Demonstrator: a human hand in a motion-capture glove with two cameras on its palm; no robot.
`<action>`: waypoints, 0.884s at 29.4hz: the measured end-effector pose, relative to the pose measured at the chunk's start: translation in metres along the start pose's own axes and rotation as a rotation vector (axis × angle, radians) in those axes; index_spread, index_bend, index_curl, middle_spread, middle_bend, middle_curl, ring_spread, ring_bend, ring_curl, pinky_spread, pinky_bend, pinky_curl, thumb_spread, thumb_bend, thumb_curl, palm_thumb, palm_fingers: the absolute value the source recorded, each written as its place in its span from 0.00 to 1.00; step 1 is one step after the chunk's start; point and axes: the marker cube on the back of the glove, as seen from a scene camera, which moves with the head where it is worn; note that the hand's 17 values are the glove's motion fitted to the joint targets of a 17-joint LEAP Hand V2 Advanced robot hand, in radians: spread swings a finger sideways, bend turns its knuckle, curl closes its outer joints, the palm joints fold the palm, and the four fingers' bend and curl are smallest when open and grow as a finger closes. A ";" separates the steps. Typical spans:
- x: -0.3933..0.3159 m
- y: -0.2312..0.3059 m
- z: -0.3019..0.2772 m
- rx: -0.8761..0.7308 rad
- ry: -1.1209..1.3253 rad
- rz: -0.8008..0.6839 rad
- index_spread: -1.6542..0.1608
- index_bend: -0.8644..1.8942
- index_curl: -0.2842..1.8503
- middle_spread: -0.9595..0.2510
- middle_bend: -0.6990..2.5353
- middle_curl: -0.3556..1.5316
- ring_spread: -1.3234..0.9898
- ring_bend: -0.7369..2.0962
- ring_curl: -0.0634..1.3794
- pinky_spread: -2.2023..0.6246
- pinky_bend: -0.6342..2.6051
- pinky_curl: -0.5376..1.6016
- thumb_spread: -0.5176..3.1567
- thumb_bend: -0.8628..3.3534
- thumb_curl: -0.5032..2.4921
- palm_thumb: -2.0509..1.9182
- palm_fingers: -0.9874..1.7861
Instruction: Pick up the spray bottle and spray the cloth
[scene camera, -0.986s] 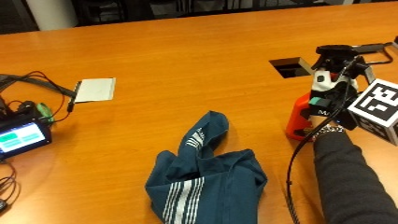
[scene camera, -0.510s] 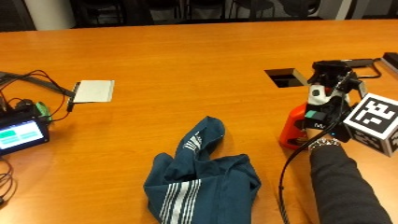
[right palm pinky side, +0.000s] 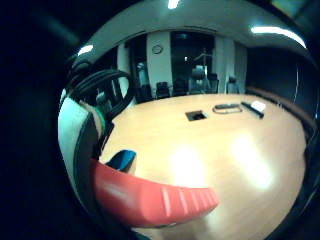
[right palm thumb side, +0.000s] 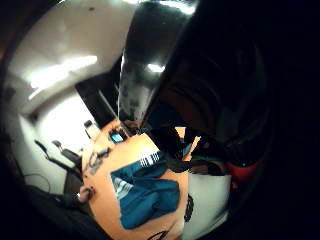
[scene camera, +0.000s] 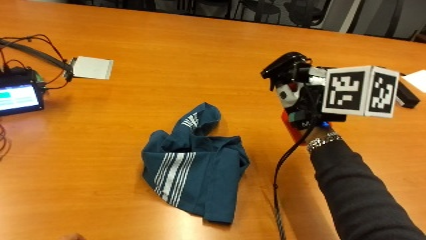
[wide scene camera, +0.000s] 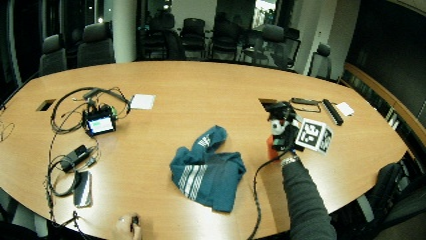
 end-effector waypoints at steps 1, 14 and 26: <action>-0.012 -0.009 0.001 -0.016 0.031 -0.075 0.76 0.38 0.37 0.64 0.40 0.50 0.49 0.54 0.42 0.70 0.39 0.50 0.40 0.20 0.36 0.73 0.81; -0.066 -0.009 0.004 -0.146 0.366 -0.620 0.76 0.38 0.38 0.64 0.40 0.50 0.49 0.54 0.42 0.70 0.38 0.50 0.40 0.20 0.37 0.72 0.81; -0.107 0.043 0.015 -0.161 0.431 -0.947 0.75 0.38 0.38 0.64 0.40 0.50 0.49 0.53 0.42 0.70 0.38 0.50 0.41 0.20 0.37 0.72 0.81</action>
